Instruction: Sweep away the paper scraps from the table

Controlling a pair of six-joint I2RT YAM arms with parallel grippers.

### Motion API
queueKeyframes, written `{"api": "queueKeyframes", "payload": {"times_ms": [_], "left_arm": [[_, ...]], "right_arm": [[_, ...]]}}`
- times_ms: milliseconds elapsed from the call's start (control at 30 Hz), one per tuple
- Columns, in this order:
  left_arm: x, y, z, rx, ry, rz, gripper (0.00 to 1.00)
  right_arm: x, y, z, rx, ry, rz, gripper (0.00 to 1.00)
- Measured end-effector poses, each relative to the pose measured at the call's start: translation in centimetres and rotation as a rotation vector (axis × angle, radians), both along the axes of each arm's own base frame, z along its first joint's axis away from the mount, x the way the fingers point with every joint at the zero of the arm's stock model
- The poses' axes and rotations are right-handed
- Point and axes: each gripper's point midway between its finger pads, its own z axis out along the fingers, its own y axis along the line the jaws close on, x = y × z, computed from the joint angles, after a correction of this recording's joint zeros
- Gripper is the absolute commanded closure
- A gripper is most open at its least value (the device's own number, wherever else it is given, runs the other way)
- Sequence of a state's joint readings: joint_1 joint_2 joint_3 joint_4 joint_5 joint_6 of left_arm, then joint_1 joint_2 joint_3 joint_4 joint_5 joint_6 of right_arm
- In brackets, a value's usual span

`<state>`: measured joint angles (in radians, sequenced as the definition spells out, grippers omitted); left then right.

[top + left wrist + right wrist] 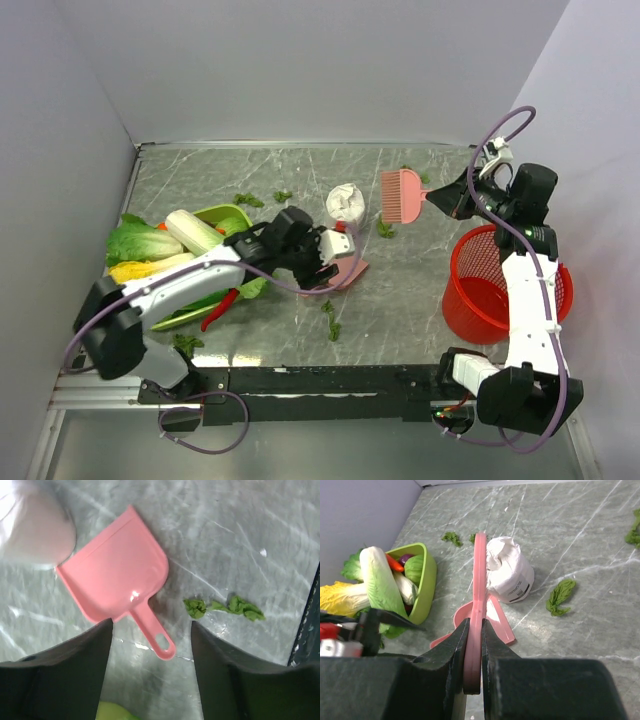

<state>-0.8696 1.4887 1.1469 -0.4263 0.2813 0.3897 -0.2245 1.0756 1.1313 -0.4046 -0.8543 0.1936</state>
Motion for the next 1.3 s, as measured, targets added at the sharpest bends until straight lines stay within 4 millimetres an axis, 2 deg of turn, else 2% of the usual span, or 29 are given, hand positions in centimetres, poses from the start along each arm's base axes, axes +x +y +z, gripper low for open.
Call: {"api": "queueKeyframes", "payload": {"times_ms": [100,333,433,700,967,1200,1300], "left_arm": [[0.1,1.5,-0.3,-0.022,0.012,0.11,0.28],[0.0,2.6,-5.6,0.038,0.188,0.303,0.18],[-0.1,3.1,-6.8,0.051,0.224,0.376,0.23],[0.5,3.0,-10.2,0.133,0.289,0.459,0.33],[0.5,3.0,-10.5,0.139,0.301,0.47,0.45],[0.3,3.1,-12.3,0.191,0.335,0.469,0.56],[0.4,2.9,-12.4,0.207,0.342,0.47,0.67]], "right_arm": [[0.3,-0.1,-0.4,0.003,0.014,-0.002,1.0],[0.7,-0.3,0.3,0.0,0.003,-0.004,1.0],[0.8,-0.3,0.5,-0.004,-0.003,-0.008,1.0],[0.9,-0.6,0.4,-0.02,-0.005,-0.024,1.0],[0.9,-0.8,0.4,-0.034,-0.014,-0.028,1.0],[1.0,-0.9,0.3,-0.038,-0.013,-0.037,1.0],[1.1,-1.0,0.2,-0.041,-0.012,-0.045,1.0]]}}
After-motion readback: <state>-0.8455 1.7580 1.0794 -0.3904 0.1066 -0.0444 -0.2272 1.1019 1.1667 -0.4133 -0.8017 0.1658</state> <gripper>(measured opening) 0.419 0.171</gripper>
